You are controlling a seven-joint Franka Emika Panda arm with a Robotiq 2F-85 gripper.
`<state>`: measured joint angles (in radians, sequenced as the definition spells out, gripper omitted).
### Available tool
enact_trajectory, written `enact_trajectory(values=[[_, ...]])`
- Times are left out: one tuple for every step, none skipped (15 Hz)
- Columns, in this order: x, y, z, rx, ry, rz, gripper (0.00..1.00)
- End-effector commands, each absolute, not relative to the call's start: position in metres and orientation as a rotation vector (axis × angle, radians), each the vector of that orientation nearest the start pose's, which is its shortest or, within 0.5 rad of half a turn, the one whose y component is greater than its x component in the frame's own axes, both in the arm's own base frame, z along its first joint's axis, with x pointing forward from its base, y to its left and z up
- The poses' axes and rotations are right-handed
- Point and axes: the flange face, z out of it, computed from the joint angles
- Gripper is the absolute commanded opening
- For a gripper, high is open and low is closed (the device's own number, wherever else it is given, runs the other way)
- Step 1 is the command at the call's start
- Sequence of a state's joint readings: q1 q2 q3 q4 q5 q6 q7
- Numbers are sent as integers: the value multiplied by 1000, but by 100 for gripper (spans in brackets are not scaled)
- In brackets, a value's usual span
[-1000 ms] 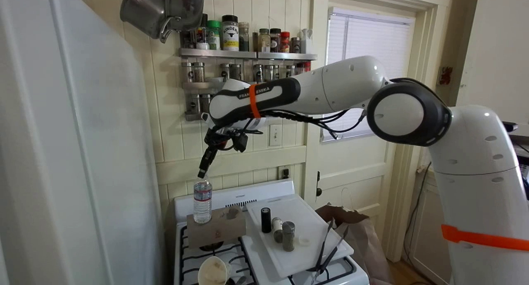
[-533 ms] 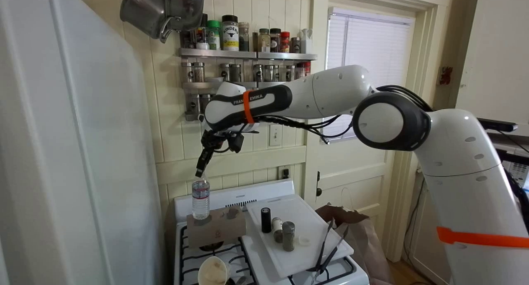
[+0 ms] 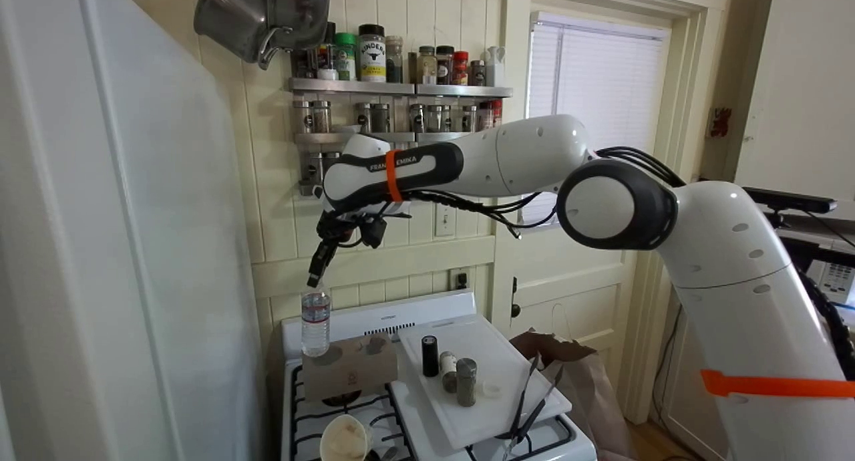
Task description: Put the water bottle in the box.
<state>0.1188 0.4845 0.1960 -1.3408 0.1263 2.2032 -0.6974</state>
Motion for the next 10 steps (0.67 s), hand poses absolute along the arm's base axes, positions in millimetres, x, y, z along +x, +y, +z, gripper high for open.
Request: enact_trajectory(values=[[708, 207, 500, -2652, -1296, -578, 8], [708, 207, 499, -2652, -1297, -568, 8], [707, 208, 497, -2650, -1299, -557, 8], [707, 208, 495, -2653, -1300, -541, 8], [707, 208, 493, -2653, -1300, -528, 8], [707, 208, 490, -2657, -1300, -511, 8], [708, 208, 488, -2658, -1300, -500, 8], [709, 208, 485, -2660, -1303, -491, 8], [711, 208, 483, -2663, -1306, -485, 8], [712, 208, 480, -2667, -1308, -480, 8]])
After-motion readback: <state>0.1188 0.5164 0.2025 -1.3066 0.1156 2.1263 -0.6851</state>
